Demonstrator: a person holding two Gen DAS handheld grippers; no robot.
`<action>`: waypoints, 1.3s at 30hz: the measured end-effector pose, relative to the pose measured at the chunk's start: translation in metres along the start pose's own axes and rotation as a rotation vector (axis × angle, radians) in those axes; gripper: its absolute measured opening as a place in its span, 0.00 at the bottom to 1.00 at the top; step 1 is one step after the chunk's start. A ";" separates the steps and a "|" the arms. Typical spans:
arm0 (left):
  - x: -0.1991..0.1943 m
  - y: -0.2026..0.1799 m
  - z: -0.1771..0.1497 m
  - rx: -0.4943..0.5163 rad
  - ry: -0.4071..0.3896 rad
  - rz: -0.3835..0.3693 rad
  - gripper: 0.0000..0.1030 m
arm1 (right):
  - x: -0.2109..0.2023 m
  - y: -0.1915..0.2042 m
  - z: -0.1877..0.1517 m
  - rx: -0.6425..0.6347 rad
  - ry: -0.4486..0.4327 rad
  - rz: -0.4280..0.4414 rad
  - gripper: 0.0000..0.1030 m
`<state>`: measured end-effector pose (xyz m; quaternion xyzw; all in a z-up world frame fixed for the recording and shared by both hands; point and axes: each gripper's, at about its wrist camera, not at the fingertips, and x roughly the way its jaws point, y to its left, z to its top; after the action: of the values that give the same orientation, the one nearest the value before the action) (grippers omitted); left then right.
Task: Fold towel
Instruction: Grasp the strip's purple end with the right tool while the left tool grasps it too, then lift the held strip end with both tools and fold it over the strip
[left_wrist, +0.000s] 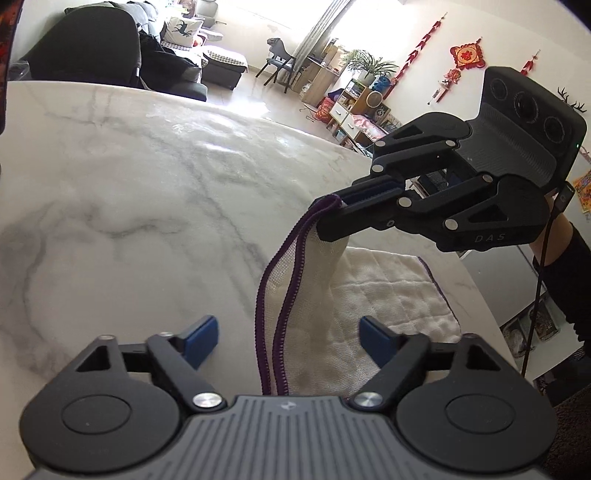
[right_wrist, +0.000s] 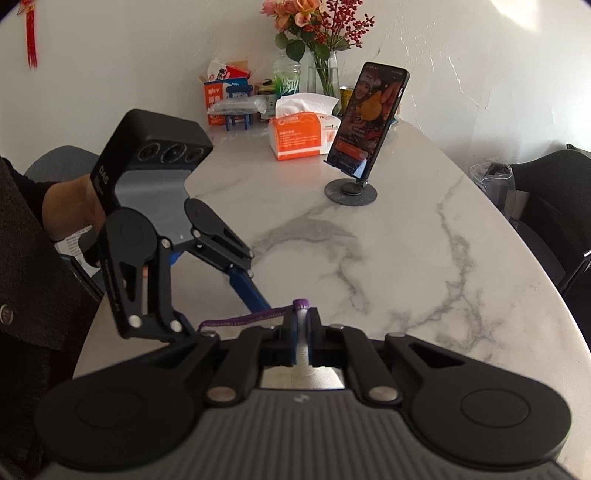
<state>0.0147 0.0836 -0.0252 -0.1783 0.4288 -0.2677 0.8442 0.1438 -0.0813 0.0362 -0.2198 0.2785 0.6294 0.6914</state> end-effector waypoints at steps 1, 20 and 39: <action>0.006 0.004 0.004 -0.010 0.005 -0.009 0.15 | 0.000 0.000 0.000 0.009 0.002 -0.004 0.08; 0.016 -0.063 -0.010 0.206 -0.113 0.062 0.18 | -0.012 -0.009 -0.024 0.729 0.124 -0.096 0.38; 0.063 -0.116 -0.018 0.360 -0.157 0.016 0.54 | -0.050 -0.006 -0.082 1.041 0.080 -0.194 0.46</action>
<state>-0.0043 -0.0476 -0.0138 -0.0414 0.3085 -0.3184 0.8954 0.1379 -0.1731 0.0076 0.1038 0.5585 0.3322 0.7529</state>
